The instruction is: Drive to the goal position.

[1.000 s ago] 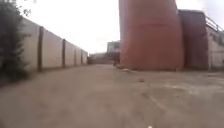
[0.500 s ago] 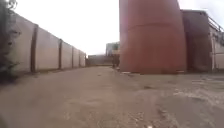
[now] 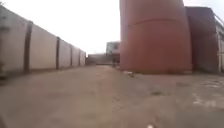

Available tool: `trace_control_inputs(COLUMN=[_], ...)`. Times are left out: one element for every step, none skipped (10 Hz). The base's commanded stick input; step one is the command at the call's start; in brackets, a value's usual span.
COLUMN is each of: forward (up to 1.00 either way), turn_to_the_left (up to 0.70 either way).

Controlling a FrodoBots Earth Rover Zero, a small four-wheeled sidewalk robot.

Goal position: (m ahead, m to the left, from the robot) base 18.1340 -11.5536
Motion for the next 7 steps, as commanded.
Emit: trace_control_inputs(forward=[1.00, 1.00, 1.00, 1.00, 1.00, 1.00, 1.00], turn_to_the_left=[0.00, 0.00, 0.00, 0.00, 0.00, 0.00, 0.00])
